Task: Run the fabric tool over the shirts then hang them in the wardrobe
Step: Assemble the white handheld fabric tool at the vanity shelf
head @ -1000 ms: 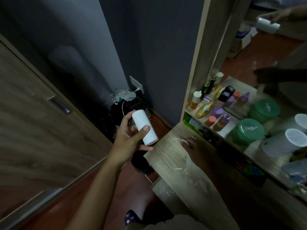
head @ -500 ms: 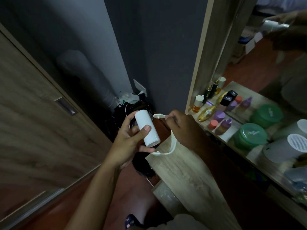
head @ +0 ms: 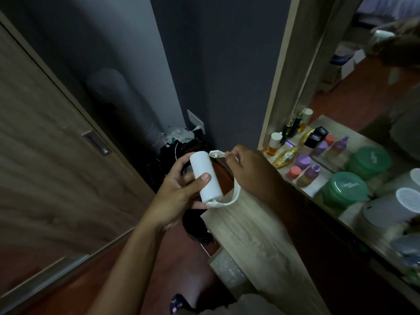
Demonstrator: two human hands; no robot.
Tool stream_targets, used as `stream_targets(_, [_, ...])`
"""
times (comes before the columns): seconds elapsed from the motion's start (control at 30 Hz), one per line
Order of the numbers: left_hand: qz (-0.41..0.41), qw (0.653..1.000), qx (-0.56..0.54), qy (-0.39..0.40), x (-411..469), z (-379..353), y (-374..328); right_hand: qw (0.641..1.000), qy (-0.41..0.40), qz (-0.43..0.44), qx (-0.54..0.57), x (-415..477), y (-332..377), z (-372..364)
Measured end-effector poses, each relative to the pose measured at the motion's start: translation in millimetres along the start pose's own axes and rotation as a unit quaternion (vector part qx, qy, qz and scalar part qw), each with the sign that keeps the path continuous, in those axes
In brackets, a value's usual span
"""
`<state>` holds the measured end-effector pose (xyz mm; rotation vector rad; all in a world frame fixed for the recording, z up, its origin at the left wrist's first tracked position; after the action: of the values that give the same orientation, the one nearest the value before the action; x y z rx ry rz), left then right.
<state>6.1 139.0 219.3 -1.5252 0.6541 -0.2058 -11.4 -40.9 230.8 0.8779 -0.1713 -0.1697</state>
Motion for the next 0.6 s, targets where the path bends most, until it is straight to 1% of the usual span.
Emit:
stream_targets(0.13, [-0.004,1.0,-0.005,-0.006,-4.8,3.1,-4.0,0.999,-0.019,0.019,-0.017,-4.8,6.5,-1.4])
stream_targets(0.4, [-0.013,1.0,0.02,-0.006,-9.6,8.7,-10.2,0.999,-0.014,0.004,-0.037,-6.2,15.5,-5.6])
stream_targets(0.6, [-0.019,0.999,0.019,-0.017,-12.9,8.3,-10.0,0.999,-0.024,-0.001,-0.046,-9.3,19.1,-7.0])
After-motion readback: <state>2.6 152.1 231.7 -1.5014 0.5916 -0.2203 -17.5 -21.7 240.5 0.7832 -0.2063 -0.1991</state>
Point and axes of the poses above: each hand's wrist, its own x-axis towards the middle knuckle, its own z-axis out of the back of the hand, y = z × x, the point moved 5 cm from there along x, towards the middle knuckle, and after that the axes turned 8 degrees about x, right-handed, at the moved point
